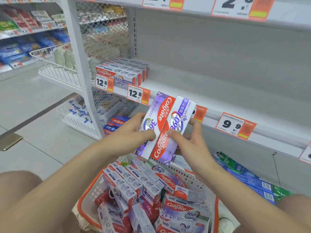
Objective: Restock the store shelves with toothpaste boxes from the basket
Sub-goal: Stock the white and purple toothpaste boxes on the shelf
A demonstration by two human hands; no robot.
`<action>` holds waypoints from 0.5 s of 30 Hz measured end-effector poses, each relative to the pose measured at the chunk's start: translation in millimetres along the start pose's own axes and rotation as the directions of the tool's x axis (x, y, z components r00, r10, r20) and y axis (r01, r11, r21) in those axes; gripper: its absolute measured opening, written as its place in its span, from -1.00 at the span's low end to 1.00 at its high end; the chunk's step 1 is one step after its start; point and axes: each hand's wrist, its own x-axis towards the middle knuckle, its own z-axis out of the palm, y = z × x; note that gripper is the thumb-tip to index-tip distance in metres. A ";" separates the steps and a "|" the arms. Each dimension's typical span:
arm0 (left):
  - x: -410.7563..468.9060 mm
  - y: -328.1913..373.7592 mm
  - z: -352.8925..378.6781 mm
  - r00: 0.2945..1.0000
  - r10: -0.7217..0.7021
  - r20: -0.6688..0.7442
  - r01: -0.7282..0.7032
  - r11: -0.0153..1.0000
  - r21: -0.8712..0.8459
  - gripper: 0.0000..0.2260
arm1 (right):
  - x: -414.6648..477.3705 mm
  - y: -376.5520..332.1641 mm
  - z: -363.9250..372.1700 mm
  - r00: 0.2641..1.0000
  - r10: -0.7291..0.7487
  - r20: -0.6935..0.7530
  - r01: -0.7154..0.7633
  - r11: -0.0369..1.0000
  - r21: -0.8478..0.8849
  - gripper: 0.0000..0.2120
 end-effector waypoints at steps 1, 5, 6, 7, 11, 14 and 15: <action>0.1 0.3 0.0 1.000 -0.012 -0.001 0.012 0.998 -0.055 -0.59 | -0.2 -0.3 0.2 1.000 0.012 0.005 -0.012 1.000 0.028 -0.57; 2.3 -2.1 -6.3 0.998 -0.051 -0.027 0.046 0.986 -0.161 -0.57 | -0.7 -8.0 1.2 1.000 0.007 0.019 -0.008 0.999 0.049 -0.64; 2.8 -2.6 -8.6 0.998 -0.058 -0.035 0.051 0.985 -0.168 -0.59 | -0.2 -9.3 1.6 1.000 0.004 0.012 -0.005 1.000 0.030 -0.66; 3.1 -2.9 -10.5 0.997 -0.065 -0.041 0.057 0.984 -0.172 -0.60 | 0.0 -11.0 2.2 1.000 0.001 -0.009 -0.001 1.000 0.002 -0.67; 3.9 -3.9 -16.7 0.992 -0.084 -0.091 0.071 0.988 -0.135 -0.61 | 7.2 -18.0 -0.9 0.987 -0.058 -0.147 0.044 0.995 -0.094 -0.63; 5.5 -4.3 -18.0 0.988 -0.103 -0.112 0.083 0.981 -0.173 -0.62 | 17.9 -21.4 -6.9 0.985 -0.007 -0.170 0.029 0.991 0.128 -0.66; 5.9 -4.2 -16.7 0.985 -0.111 -0.130 0.081 0.972 -0.221 -0.62 | 20.7 -23.5 -7.9 0.988 0.018 -0.155 0.016 0.977 0.214 -0.63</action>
